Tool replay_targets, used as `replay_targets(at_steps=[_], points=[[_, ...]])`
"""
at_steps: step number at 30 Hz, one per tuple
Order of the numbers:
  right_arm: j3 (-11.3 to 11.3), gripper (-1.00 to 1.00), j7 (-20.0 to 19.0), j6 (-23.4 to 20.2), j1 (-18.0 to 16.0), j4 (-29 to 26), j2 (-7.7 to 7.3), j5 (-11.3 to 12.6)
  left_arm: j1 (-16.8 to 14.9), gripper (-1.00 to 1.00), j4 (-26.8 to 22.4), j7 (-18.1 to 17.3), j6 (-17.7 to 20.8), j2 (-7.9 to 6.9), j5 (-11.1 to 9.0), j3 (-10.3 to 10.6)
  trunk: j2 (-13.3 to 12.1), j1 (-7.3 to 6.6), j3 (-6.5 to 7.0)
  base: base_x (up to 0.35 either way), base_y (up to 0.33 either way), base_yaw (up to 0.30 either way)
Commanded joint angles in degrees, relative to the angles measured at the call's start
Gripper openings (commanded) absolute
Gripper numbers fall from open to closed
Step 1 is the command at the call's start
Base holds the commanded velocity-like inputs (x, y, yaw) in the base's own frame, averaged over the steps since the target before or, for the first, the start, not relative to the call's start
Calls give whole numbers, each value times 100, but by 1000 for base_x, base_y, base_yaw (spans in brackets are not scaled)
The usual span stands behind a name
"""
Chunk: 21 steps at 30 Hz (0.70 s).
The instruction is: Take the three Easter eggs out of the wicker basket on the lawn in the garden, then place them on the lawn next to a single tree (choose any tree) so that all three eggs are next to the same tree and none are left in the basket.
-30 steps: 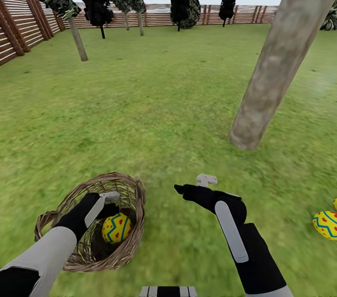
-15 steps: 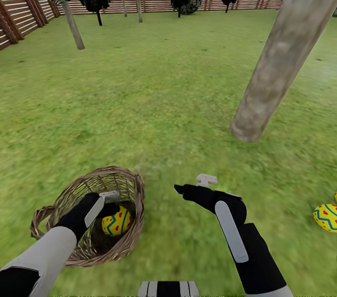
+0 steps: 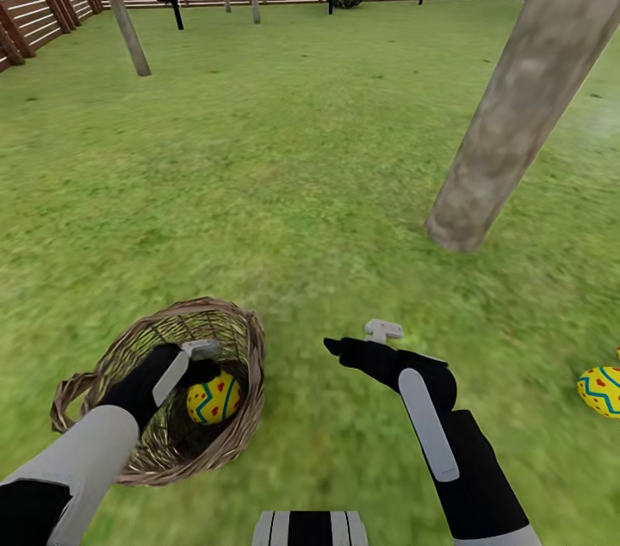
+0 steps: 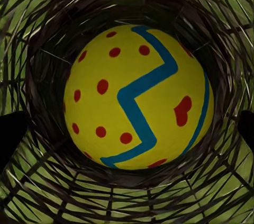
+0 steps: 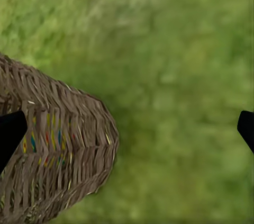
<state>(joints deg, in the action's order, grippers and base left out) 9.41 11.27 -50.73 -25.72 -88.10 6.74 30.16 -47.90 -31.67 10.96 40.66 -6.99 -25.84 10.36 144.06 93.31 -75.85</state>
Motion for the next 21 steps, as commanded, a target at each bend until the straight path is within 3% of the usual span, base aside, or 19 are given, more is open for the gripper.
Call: replay_targets(at_steps=[1, 21], points=[[-2, 100, 59, -16, -3, -6, 1, 60, -11, 100, -11, 45, 9, -37, -62, 45, 2, -1, -4, 0, 0, 0], [-9, 100, 59, -16, 49, -6, 3, 65, -17, 100, 7, 46, -69, -95, -60, 59, 2, -1, -4, 48, 0, 0]])
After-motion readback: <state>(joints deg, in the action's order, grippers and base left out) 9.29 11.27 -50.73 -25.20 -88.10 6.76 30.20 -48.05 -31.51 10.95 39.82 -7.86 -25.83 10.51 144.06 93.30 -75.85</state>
